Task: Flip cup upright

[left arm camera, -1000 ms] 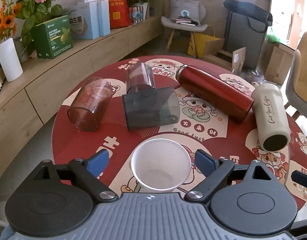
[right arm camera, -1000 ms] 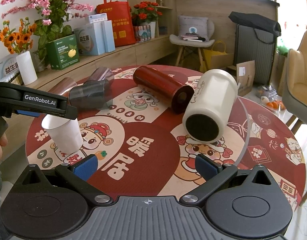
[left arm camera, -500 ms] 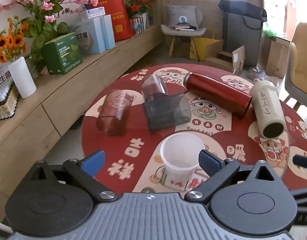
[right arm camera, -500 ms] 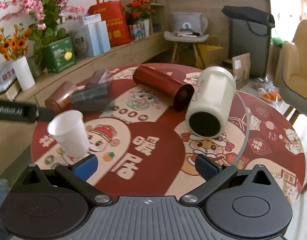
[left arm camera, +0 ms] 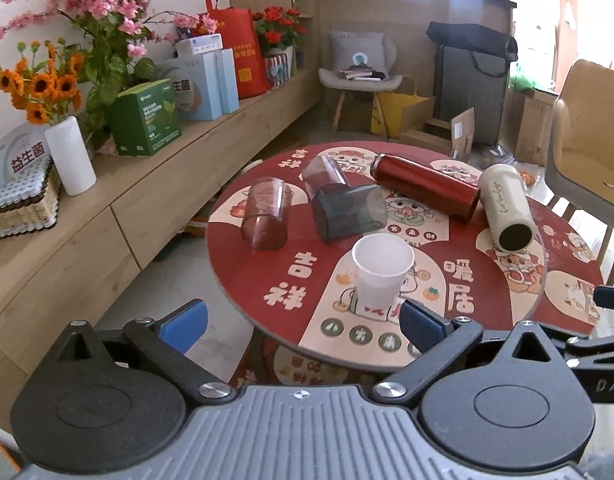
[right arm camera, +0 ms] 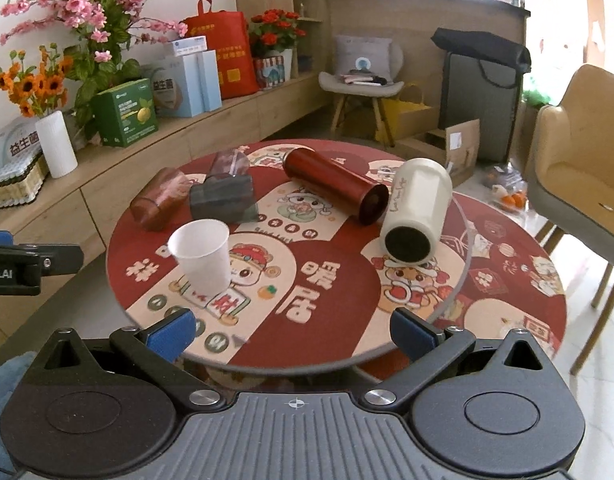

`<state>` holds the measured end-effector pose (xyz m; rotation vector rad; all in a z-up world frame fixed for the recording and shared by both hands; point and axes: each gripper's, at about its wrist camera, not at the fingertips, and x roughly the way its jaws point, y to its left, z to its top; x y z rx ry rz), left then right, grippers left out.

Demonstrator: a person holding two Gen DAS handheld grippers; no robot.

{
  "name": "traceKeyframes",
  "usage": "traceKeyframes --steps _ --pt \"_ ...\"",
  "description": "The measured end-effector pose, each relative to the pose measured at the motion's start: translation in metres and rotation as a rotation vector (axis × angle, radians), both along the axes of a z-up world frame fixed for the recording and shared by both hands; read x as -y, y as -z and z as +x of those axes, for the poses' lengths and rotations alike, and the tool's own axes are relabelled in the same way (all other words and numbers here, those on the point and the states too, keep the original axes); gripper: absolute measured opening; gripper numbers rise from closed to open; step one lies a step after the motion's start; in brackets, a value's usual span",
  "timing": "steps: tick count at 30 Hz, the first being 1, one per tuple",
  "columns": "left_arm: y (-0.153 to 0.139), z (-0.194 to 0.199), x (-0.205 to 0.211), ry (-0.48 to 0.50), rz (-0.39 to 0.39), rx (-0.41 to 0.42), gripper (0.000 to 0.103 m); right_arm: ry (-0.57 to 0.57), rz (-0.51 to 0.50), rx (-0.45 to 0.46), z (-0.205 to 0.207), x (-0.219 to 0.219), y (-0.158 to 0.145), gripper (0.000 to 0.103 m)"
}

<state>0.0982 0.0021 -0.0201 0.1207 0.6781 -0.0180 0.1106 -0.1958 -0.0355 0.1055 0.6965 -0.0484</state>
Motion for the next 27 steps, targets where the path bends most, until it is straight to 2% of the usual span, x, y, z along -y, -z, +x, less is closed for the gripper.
traceKeyframes --steps 5,9,12,27 --pt "0.002 -0.020 -0.009 0.001 0.010 0.014 0.103 0.024 0.001 0.006 -0.024 -0.011 -0.010 0.103" --pt "0.003 -0.036 -0.015 -0.041 0.007 0.057 0.103 0.038 0.003 0.016 -0.041 -0.017 -0.015 0.103" --pt "0.005 -0.043 -0.015 -0.033 -0.006 0.046 0.103 0.049 0.008 0.024 -0.051 -0.018 -0.016 0.103" --pt "0.004 -0.060 -0.014 -0.034 0.014 0.069 0.103 0.066 0.022 0.063 -0.071 -0.018 -0.024 0.103"
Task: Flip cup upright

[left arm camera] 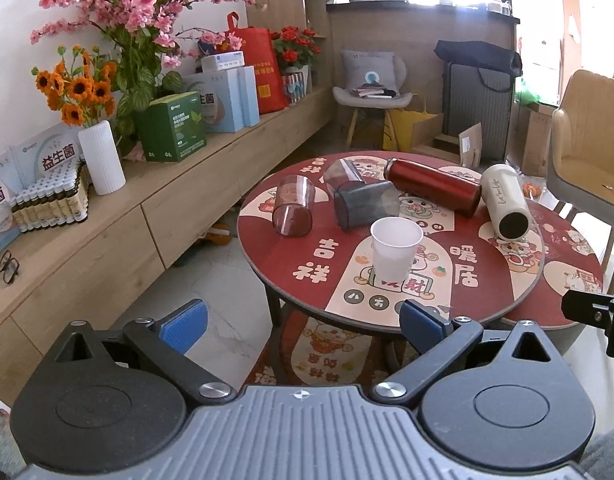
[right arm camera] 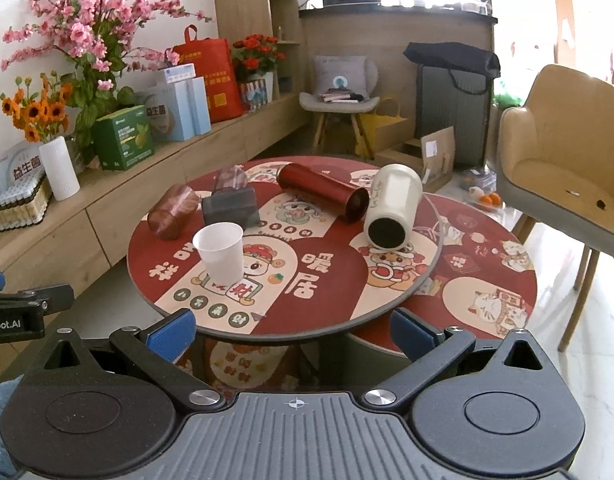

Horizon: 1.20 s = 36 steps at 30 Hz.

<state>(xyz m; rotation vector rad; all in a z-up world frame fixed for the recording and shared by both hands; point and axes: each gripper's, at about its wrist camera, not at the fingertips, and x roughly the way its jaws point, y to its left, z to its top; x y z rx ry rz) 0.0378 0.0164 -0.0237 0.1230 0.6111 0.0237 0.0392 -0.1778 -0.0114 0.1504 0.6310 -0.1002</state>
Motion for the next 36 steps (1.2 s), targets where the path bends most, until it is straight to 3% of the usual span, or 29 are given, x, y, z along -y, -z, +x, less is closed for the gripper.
traceKeyframes --steps 36 --pt "-0.0009 -0.0056 -0.0054 -0.045 0.013 -0.004 0.103 -0.010 0.001 -0.004 -0.0019 -0.0021 0.0032 0.103"
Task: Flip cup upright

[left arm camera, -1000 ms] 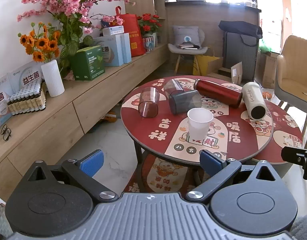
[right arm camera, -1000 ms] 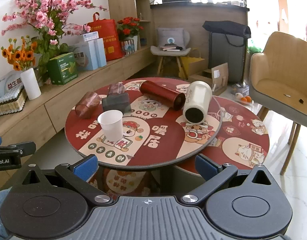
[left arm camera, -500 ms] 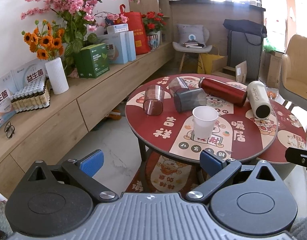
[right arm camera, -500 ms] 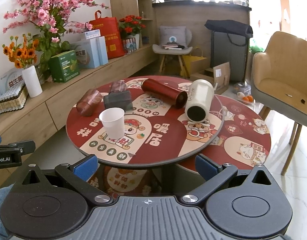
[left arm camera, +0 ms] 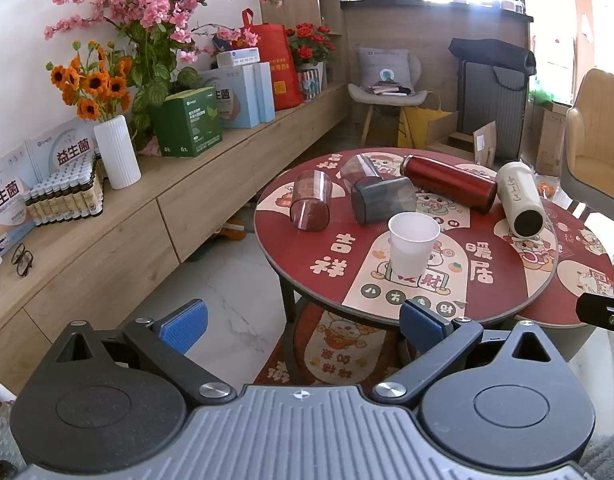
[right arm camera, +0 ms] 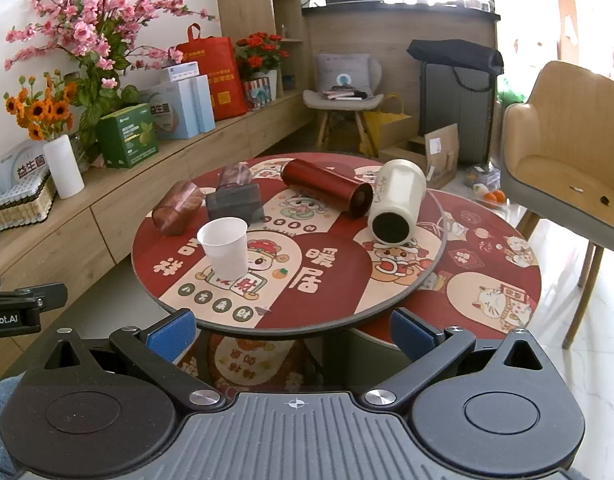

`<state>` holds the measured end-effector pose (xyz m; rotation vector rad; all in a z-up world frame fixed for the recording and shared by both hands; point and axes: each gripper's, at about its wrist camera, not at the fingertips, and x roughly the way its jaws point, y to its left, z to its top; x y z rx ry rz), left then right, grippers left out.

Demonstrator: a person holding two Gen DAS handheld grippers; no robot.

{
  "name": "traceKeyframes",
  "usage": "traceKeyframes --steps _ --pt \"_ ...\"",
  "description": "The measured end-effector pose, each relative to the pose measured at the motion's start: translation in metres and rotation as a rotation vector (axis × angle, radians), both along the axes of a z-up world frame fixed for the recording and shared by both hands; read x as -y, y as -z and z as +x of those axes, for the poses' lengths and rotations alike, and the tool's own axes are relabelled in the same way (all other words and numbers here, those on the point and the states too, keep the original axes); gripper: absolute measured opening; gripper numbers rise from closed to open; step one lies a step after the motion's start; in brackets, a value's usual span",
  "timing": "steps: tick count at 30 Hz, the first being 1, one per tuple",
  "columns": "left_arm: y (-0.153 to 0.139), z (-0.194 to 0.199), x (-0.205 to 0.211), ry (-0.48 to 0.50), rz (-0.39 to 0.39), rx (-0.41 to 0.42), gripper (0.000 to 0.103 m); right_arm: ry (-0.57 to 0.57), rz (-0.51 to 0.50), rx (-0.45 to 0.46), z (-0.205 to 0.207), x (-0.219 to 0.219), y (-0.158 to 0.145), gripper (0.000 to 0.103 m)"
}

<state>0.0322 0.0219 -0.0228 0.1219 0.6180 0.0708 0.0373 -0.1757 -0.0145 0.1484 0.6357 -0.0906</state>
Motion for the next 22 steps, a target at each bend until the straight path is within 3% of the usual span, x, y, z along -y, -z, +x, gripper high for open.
traceKeyframes --steps 22 --pt "-0.0046 -0.0049 -0.0026 -0.026 -0.004 0.018 0.103 0.015 0.004 0.009 -0.0049 0.0058 0.0007 0.103"
